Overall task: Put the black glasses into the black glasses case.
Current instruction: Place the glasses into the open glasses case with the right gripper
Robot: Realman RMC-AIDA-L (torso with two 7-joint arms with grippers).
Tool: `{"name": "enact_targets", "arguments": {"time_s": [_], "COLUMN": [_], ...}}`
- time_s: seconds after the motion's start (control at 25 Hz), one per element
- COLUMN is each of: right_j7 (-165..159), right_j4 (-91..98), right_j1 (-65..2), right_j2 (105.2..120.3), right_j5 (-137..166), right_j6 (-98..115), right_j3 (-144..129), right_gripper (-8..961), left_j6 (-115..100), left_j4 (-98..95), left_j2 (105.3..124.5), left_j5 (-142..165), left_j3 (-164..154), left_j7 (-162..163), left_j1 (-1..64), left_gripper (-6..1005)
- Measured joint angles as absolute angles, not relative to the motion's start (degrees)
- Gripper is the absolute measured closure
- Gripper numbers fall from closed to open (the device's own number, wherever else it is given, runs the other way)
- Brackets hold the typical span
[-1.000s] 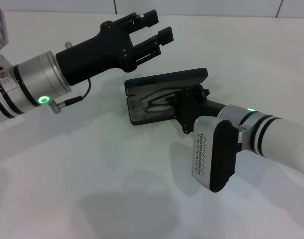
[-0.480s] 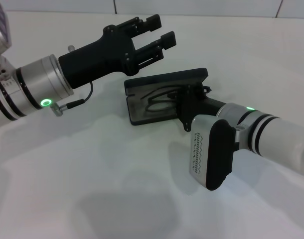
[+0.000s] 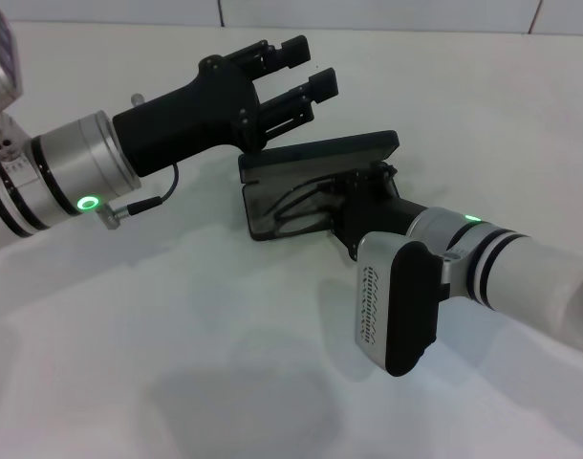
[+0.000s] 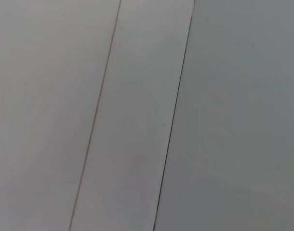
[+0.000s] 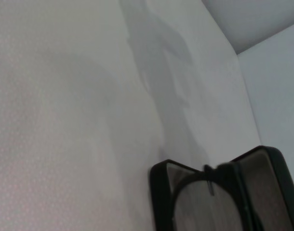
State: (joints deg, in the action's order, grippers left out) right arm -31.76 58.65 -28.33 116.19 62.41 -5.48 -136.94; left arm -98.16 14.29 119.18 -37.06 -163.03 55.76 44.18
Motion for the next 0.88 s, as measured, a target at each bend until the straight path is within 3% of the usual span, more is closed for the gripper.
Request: {"name": "enact_targets", "arguments": {"time_s": [0.04, 0.16, 0.88], "right_j7": [-31.85, -32.06, -39.96], "right_j4": [58.67, 59.11, 60.19], "right_j1": [-28.33, -28.27, -29.05], "right_j2": [116.19, 116.19, 116.18], "right_j5": [62.44, 62.52, 66.53], "right_j6": [-5.59, -6.16, -13.89], "right_j3": [-136.94, -136.97, -140.04], "right_gripper": [841, 679, 710], "left_j6": [-98.22, -98.28, -98.13], "left_j4": [14.29, 14.32, 14.50], "left_j2": [119.18, 119.21, 119.05], "left_j5": [-37.02, -37.00, -37.12], "left_j3": [-163.03, -163.03, -163.03], "left_j7": [55.81, 55.89, 55.64], "left_j1": [44.14, 43.98, 44.15], "left_gripper": [405, 405, 404]}}
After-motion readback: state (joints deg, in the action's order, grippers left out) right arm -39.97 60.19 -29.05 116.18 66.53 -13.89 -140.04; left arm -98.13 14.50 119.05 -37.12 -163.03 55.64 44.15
